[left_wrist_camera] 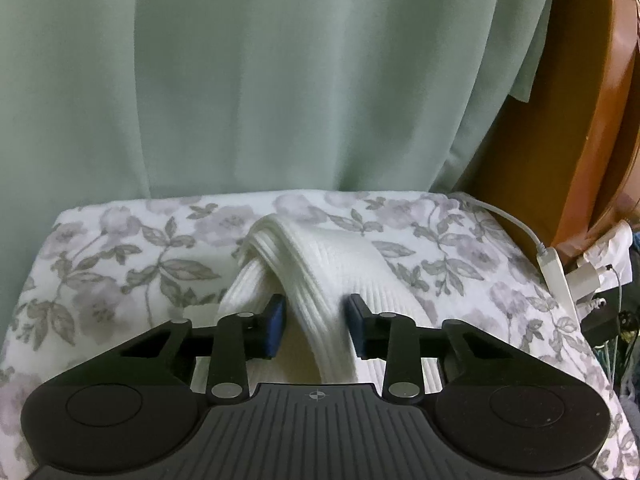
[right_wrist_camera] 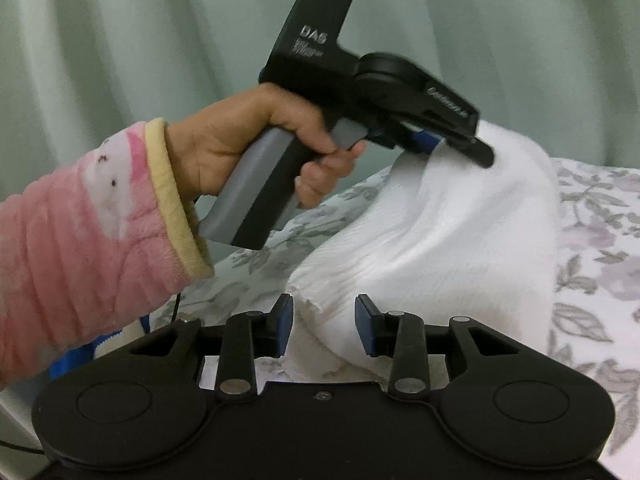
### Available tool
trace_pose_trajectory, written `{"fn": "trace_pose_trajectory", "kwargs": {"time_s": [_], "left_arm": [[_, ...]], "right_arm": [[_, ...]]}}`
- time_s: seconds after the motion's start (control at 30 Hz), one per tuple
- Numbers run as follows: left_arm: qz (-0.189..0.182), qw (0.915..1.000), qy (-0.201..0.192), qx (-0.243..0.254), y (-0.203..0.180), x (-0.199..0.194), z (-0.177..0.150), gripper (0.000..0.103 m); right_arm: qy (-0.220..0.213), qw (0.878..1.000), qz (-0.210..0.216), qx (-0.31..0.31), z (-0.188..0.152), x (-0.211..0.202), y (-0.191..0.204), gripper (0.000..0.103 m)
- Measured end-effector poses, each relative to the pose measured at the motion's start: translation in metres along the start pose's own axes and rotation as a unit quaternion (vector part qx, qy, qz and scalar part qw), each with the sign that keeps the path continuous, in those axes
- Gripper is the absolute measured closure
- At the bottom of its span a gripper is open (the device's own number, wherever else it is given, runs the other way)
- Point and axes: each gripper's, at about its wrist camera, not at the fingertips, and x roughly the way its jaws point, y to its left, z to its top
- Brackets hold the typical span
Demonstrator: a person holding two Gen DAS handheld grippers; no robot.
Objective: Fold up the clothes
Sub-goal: 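Hold the sweater end with the left gripper while the right gripper pinches the bundle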
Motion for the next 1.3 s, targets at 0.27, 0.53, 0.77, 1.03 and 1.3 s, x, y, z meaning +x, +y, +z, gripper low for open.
{"fn": "trace_pose_trajectory", "kwargs": {"time_s": [0.27,0.53,0.77,1.03,1.3], "left_arm": [[0.003,0.9998,-0.02,0.001,-0.001,-0.007,-0.002,0.091],[0.01,0.9979,-0.062,-0.014,0.007,-0.042,-0.004,0.093],[0.032,0.998,-0.032,-0.045,0.037,-0.028,-0.025,0.093],[0.024,0.9972,-0.016,-0.07,0.055,-0.005,-0.04,0.092],[0.024,0.998,-0.01,-0.058,0.058,0.0,-0.045,0.09]], "right_arm": [[0.007,1.0,-0.006,0.015,0.003,-0.002,0.009,0.096],[-0.01,0.999,0.044,-0.011,0.012,-0.02,0.034,0.096],[0.039,0.998,0.046,-0.016,0.004,0.0,0.042,0.096],[0.056,0.997,0.046,-0.011,0.007,0.006,0.043,0.096],[0.06,0.997,0.044,0.001,0.011,-0.006,0.041,0.097]]}}
